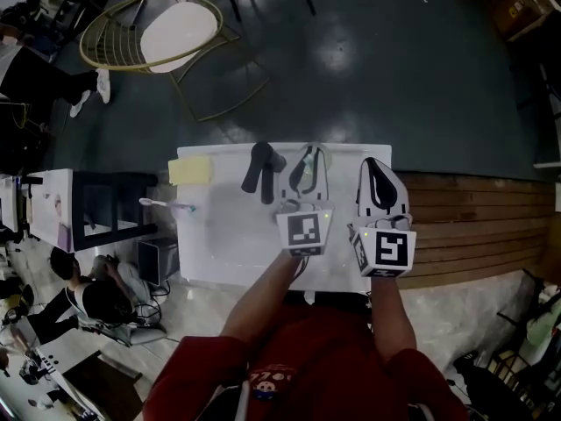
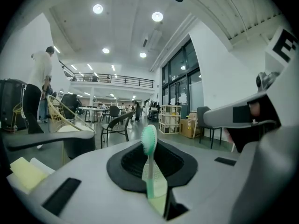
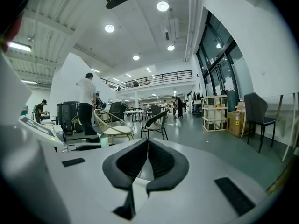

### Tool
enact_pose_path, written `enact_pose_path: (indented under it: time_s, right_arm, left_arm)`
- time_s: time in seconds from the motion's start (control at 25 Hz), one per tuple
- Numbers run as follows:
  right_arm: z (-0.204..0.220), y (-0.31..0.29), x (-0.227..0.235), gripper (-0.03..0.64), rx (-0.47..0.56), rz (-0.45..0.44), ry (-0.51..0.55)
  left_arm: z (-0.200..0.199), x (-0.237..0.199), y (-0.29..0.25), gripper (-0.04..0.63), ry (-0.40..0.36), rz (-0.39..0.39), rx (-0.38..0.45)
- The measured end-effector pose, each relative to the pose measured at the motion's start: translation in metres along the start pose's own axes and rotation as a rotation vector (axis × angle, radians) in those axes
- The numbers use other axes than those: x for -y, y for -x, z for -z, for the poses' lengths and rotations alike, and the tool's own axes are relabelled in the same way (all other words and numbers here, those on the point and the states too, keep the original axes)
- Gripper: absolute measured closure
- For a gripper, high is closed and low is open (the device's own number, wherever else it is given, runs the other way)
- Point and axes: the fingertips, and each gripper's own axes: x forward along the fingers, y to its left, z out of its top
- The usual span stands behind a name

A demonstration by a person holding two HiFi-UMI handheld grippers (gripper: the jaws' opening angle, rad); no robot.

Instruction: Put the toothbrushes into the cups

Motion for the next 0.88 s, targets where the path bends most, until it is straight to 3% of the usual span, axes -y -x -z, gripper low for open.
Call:
enact_pose_path:
  time_s: [0.52, 0.64, 0.88]
  right_arm:
    - [-0.004, 0.002, -0.007, 0.588, 0.007, 0.004, -0.011]
    - [-0.004, 0.003, -0.008, 0.588, 0.013, -0.004, 0.003]
    - [-0.011, 0.006, -0.01, 0.588, 0.024, 0.002, -0.004]
  left_arm:
    - [0.002, -0.001, 0.002, 0.531, -0.058, 0.007, -0.035]
    - [0.0, 0.002, 0.002, 0.453, -0.053, 0.025, -0.017]
    - [-0.01, 0.004, 0.005, 0.43, -0.041, 0.022, -0.041]
